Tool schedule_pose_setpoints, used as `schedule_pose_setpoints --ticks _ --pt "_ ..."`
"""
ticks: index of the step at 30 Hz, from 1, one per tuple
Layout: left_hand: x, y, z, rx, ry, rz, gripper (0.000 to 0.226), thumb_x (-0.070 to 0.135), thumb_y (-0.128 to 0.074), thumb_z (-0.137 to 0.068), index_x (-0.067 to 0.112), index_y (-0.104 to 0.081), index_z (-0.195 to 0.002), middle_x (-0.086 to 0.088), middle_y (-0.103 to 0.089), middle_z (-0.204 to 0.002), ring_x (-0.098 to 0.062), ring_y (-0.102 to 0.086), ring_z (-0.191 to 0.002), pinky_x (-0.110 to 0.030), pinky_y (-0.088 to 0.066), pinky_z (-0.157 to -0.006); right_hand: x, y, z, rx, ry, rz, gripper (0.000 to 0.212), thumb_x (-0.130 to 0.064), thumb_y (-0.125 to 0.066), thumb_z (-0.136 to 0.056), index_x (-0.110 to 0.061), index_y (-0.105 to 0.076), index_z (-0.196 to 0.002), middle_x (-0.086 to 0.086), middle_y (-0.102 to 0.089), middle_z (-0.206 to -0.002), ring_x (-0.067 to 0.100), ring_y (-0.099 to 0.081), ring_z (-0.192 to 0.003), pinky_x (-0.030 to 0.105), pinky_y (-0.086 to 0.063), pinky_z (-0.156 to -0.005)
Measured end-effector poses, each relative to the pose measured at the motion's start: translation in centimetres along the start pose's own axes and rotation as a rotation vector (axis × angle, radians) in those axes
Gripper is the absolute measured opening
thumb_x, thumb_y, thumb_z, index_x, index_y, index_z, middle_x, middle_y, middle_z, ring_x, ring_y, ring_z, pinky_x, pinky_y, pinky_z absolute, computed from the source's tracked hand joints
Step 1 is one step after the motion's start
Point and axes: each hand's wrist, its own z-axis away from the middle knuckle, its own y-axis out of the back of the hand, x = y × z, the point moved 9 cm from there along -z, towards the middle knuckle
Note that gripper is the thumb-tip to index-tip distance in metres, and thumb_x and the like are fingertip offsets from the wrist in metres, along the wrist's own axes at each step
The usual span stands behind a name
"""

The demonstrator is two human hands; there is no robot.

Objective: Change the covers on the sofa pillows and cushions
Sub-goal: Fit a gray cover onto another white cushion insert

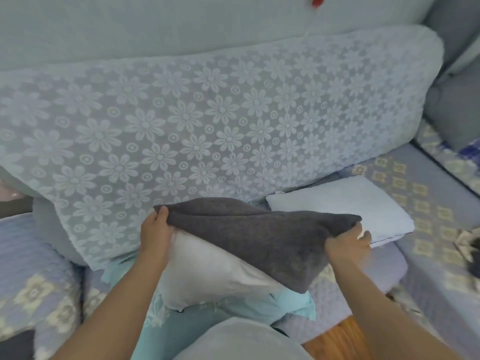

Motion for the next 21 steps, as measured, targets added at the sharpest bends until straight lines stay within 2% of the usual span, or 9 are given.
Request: schedule_pose_setpoints --ticks 2,5,7,9,11,15,17,19,21 --pt "-1.0 0.0 1.5 -0.075 0.098 0.300 0.025 0.038 -0.053 -0.104 0.019 -0.068 -0.109 -0.001 -0.069 -0.115 -0.022 -0.063 -0.112 -0.039 -0.047 -0.101 -6.6 -0.2 4.8 0.077 0.424 -0.096 0.064 -0.006 -0.060 -0.084 -0.009 -0.038 -0.145 0.017 -0.034 -0.149 0.037 -0.038 -0.133 0.049 -0.037 -0.108" --pt "-0.5 0.0 4.0 -0.342 0.286 0.621 0.062 0.054 -0.062 -0.093 0.012 -0.058 -0.138 -0.004 -0.061 -0.135 -0.024 -0.058 -0.122 -0.038 -0.040 -0.108 -15.1 -5.7 15.9 -0.247 0.920 -0.157 0.051 -0.022 -0.065 -0.086 -0.014 -0.047 -0.133 0.007 -0.040 -0.130 0.026 -0.045 -0.118 0.038 -0.042 -0.102" --pt "1.4 -0.1 6.8 -0.530 0.260 0.589 0.064 0.053 -0.048 -0.098 0.007 -0.053 -0.143 -0.011 -0.059 -0.141 -0.028 -0.055 -0.131 -0.042 -0.036 -0.114 -17.6 -9.0 21.2 -0.410 1.033 -0.075 0.062 -0.039 -0.063 -0.086 -0.021 -0.040 -0.141 0.003 -0.034 -0.134 0.024 -0.037 -0.120 0.037 -0.038 -0.106" --pt "3.2 -0.2 9.7 -0.638 0.169 0.493 0.054 0.041 -0.036 -0.106 0.004 -0.052 -0.143 -0.015 -0.058 -0.142 -0.029 -0.052 -0.135 -0.044 -0.033 -0.116 -18.6 -10.1 23.1 -0.408 1.053 -0.007 0.069 -0.043 -0.058 -0.086 -0.023 -0.033 -0.148 0.005 -0.032 -0.135 0.026 -0.035 -0.118 0.039 -0.037 -0.105" --pt "3.2 -0.1 11.4 -0.689 0.064 0.308 0.044 0.034 -0.036 -0.109 0.011 -0.062 -0.135 -0.012 -0.062 -0.139 -0.026 -0.054 -0.134 -0.044 -0.035 -0.114 -18.3 -9.9 23.5 -0.332 1.085 0.057 0.059 -0.038 -0.055 -0.088 -0.021 -0.040 -0.142 0.005 -0.039 -0.128 0.028 -0.043 -0.110 0.039 -0.045 -0.096" --pt "0.2 1.4 11.6 -0.585 0.049 0.098 0.031 0.032 -0.046 -0.106 0.022 -0.072 -0.118 0.006 -0.070 -0.126 -0.016 -0.059 -0.126 -0.036 -0.043 -0.106 -15.7 -10.1 22.8 -0.300 1.109 0.186 0.027 -0.019 -0.052 -0.092 -0.020 -0.055 -0.119 -0.001 -0.052 -0.113 0.023 -0.055 -0.096 0.032 -0.044 -0.076" --pt "-1.8 3.6 10.2 -0.406 0.054 0.024 0.022 0.026 -0.059 -0.097 0.032 -0.068 -0.116 0.011 -0.068 -0.124 -0.016 -0.057 -0.126 -0.031 -0.043 -0.103 -14.5 -9.2 21.4 -0.358 0.911 -0.026 0.023 -0.009 -0.052 -0.091 -0.025 -0.058 -0.107 -0.007 -0.060 -0.096 0.019 -0.059 -0.086 0.032 -0.044 -0.073" --pt "-3.2 4.8 9.2 -0.405 0.005 -0.132 0.049 0.034 -0.068 -0.086 0.046 -0.052 -0.130 0.020 -0.056 -0.135 -0.006 -0.050 -0.130 -0.030 -0.039 -0.107 -13.6 -8.1 19.6 -0.433 0.629 -0.316 0.017 -0.010 -0.052 -0.093 -0.025 -0.054 -0.098 -0.011 -0.060 -0.083 0.018 -0.058 -0.082 0.033 -0.043 -0.070" --pt "-4.0 4.7 8.7 -0.476 -0.078 -0.386 0.069 0.040 -0.075 -0.080 0.050 -0.040 -0.138 0.024 -0.050 -0.141 -0.003 -0.048 -0.131 -0.033 -0.038 -0.111 -13.4 -7.1 18.3 -0.504 0.413 -0.513 0.005 -0.017 -0.049 -0.099 -0.019 -0.052 -0.096 -0.004 -0.060 -0.088 0.018 -0.058 -0.086 0.032 -0.041 -0.070"
